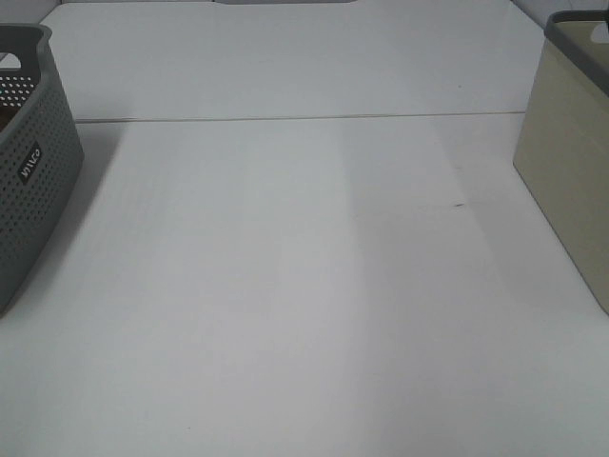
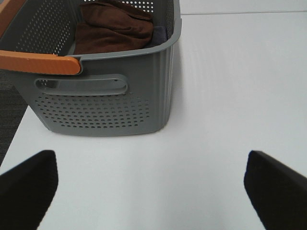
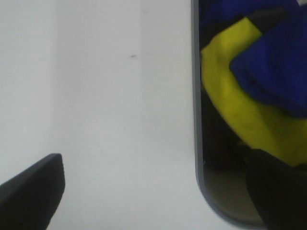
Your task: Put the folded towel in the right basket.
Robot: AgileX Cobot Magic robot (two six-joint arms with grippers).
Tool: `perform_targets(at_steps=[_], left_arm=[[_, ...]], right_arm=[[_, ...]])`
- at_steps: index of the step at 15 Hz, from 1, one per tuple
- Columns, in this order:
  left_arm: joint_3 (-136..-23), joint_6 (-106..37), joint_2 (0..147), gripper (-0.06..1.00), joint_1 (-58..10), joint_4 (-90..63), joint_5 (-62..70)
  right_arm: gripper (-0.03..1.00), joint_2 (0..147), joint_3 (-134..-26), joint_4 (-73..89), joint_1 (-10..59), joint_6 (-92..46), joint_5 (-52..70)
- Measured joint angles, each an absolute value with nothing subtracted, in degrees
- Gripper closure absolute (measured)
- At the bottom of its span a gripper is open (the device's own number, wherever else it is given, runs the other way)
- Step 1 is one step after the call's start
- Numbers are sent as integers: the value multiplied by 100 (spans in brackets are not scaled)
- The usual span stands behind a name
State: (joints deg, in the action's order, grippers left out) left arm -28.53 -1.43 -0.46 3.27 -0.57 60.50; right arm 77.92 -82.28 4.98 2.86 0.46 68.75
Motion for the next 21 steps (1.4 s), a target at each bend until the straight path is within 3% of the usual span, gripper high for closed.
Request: perform_targets(at_steps=[6,10,14,21], left_arm=[[-2853,-143,-46,-3,327,-57,6050],[-2853,-143,-46,-3,327,-57,6050],[-2853,-143,-46,-3,327,-57,6050],[-2853,-143,-46,-3,327,-57,6050]], right_arm=[[-1,3329,-4767,350,286,-40,6079],[-1,1324,-3564,246,286,-201,5890],[-1,40,-3002,258,286,-155,5936],[-1,-23,-2888,395,286,-74,6010]])
